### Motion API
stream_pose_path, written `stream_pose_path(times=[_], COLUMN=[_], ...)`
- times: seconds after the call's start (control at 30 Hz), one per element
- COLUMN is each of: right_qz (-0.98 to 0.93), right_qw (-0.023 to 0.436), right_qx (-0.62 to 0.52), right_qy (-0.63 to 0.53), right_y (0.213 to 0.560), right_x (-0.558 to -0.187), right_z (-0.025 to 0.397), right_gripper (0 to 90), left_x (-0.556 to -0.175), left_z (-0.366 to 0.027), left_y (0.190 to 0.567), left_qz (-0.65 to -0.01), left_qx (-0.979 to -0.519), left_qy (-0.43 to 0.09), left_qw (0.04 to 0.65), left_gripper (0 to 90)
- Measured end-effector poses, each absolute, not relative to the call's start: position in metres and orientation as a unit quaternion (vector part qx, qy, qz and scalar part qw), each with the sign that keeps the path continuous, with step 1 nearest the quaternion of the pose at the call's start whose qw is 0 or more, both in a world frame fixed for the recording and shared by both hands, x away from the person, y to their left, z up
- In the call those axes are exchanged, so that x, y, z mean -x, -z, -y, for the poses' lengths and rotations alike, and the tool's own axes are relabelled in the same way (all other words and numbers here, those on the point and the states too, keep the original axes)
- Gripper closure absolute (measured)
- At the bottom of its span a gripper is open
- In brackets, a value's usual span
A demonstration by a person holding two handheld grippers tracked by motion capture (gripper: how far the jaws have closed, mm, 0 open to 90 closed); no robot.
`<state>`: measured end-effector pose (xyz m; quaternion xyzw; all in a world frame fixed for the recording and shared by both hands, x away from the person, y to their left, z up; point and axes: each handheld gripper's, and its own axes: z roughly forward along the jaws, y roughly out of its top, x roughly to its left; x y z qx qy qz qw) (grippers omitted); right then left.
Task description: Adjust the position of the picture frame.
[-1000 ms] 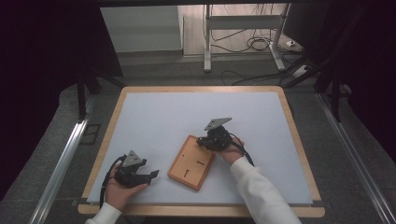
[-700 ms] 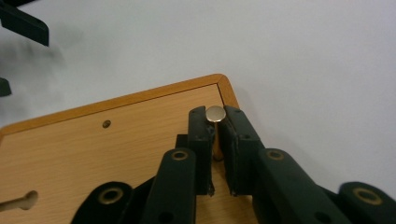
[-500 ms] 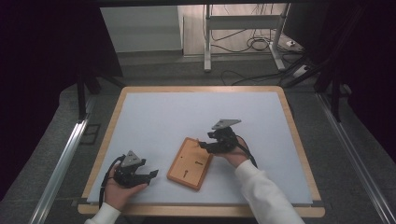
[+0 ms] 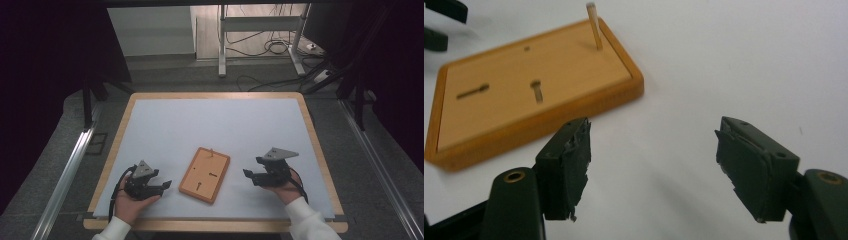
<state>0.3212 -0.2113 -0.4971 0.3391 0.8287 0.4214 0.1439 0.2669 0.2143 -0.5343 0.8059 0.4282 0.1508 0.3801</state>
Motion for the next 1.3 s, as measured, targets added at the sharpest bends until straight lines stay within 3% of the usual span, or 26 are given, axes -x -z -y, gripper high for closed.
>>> stream_pose_path(times=[0.03, 0.07, 0.1, 0.13, 0.17, 0.27, 1.3], right_qz=[-0.822, -0.822, -0.818, -0.818, -0.818, -0.811, -0.817], right_qw=[0.142, 0.142, 0.141, 0.146, 0.146, 0.159, 0.172], right_qx=[-0.346, -0.346, -0.352, -0.351, -0.351, -0.348, -0.342], right_qy=[-0.429, -0.429, -0.432, -0.432, -0.432, -0.442, -0.432], right_y=[0.503, 0.503, 0.505, 0.504, 0.504, 0.501, 0.504], right_x=[-0.312, -0.312, -0.309, -0.303, -0.303, -0.299, -0.300], right_z=[0.219, 0.219, 0.222, 0.225, 0.225, 0.223, 0.219], right_gripper=[29.6, 29.6, 29.6, 29.6, 29.6, 29.6, 29.7], left_x=[-0.267, -0.267, -0.267, -0.267, -0.267, -0.268, -0.269], left_z=[-0.215, -0.216, -0.217, -0.218, -0.218, -0.216, -0.183], left_y=[0.533, 0.532, 0.531, 0.529, 0.528, 0.527, 0.534], left_qz=[-0.427, -0.426, -0.424, -0.423, -0.421, -0.415, -0.352], left_qx=[-0.806, -0.804, -0.804, -0.804, -0.804, -0.808, -0.854], left_qy=[-0.148, -0.145, -0.141, -0.136, -0.132, -0.122, -0.085], left_qw=[0.384, 0.389, 0.392, 0.396, 0.399, 0.401, 0.373], left_gripper=[52.2, 52.2, 60.9, 76.2, 76.2, 90.0, 90.0])
